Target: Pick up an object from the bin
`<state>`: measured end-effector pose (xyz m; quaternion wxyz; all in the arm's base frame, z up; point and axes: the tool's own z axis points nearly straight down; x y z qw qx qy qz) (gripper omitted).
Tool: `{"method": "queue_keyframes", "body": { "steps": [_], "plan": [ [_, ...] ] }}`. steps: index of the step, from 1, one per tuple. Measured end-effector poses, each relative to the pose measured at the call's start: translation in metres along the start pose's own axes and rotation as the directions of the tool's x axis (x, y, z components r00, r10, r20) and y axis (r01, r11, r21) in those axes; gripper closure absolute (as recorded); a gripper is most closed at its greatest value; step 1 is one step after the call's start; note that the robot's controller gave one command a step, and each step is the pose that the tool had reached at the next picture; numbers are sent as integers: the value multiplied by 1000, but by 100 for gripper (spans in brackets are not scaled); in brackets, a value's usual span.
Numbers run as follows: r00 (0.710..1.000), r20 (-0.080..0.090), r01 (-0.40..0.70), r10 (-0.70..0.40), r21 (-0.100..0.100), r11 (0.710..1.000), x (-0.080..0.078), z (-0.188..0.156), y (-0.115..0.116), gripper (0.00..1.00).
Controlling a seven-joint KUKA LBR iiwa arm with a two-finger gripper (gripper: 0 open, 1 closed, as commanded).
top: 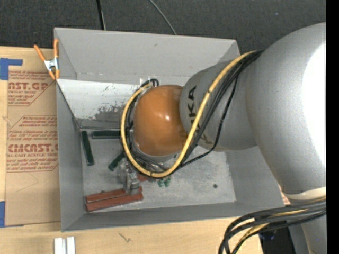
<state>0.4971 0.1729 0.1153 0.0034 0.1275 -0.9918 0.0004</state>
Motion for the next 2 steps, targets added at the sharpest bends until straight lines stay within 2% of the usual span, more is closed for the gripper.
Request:
{"method": "queue_keyframes", "body": {
  "steps": [1,2],
  "plan": [
    [999,6,32,-32,-1,999,14,-7,-37,0],
    [999,7,33,-33,-1,999,14,-7,-37,0]
  ]
}}
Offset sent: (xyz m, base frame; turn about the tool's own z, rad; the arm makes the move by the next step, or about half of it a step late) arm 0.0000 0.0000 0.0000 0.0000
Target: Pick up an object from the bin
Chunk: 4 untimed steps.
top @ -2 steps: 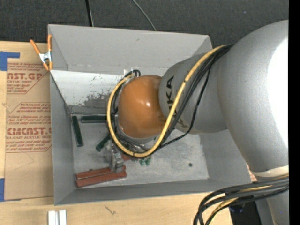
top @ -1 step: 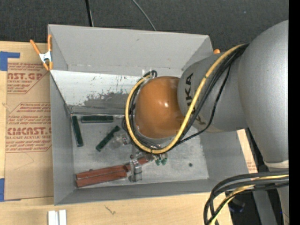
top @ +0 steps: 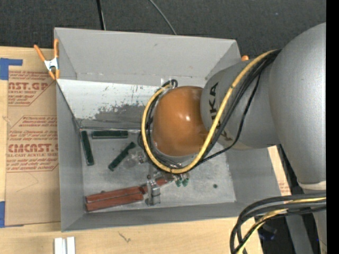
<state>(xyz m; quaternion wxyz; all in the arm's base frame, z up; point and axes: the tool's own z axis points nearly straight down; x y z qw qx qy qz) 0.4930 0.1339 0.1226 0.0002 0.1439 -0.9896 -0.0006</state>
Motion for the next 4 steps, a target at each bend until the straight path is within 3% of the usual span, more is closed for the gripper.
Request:
{"method": "queue_keyframes", "body": {
  "steps": [1,2,3,4],
  "plan": [
    [980,-1,-201,201,1,980,14,50,-15,100],
    [980,-1,-201,201,1,980,14,50,-15,100],
    [989,3,-148,148,1,989,-9,-87,-33,100],
    [989,2,-148,148,0,989,-9,-87,-33,0]
  ]
}}
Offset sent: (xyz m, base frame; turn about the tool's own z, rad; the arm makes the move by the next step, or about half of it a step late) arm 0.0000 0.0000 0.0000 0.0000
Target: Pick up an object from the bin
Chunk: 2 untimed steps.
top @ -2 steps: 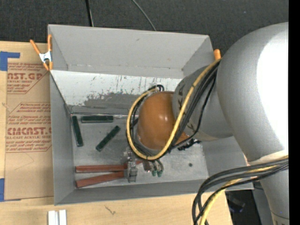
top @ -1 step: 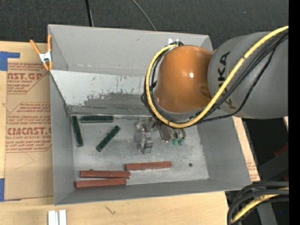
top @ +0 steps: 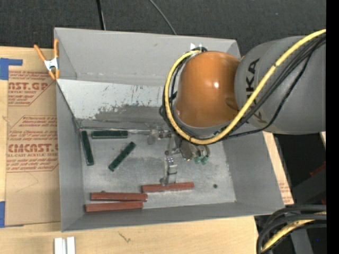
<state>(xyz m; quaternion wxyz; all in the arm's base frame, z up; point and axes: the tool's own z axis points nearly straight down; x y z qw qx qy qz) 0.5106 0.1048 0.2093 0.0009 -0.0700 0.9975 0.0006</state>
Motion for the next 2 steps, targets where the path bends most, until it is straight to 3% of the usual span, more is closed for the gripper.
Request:
{"method": "queue_keyframes", "body": {
  "steps": [1,2],
  "plan": [
    [1000,0,0,0,0,1000,0,0,0,0],
    [998,6,70,-70,1,998,7,32,-6,0]
  ]
}}
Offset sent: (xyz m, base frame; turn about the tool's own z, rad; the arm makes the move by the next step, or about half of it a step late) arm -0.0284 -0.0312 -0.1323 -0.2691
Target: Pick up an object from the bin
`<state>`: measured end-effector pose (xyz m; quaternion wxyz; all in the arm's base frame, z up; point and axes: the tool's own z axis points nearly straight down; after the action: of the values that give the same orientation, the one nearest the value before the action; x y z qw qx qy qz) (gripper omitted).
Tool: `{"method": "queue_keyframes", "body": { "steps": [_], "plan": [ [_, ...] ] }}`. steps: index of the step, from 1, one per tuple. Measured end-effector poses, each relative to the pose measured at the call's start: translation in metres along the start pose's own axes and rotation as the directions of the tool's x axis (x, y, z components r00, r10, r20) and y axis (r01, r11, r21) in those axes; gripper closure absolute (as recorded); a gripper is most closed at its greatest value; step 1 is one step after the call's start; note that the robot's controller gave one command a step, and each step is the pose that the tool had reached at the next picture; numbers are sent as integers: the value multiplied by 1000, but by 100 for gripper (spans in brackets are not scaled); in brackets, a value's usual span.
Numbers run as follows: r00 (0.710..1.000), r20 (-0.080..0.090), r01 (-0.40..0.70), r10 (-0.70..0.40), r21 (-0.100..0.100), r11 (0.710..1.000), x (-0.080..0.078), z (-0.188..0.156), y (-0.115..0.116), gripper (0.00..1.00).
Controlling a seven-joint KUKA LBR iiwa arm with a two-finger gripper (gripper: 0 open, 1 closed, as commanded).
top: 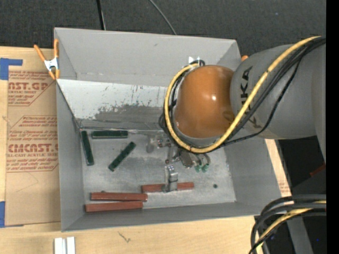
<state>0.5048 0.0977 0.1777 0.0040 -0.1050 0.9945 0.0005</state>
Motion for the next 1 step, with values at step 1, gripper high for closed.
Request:
{"method": "queue_keyframes", "body": {
  "steps": [1],
  "plan": [
    [999,-3,52,-52,-1,999,30,64,-39,0]
  ]
}}
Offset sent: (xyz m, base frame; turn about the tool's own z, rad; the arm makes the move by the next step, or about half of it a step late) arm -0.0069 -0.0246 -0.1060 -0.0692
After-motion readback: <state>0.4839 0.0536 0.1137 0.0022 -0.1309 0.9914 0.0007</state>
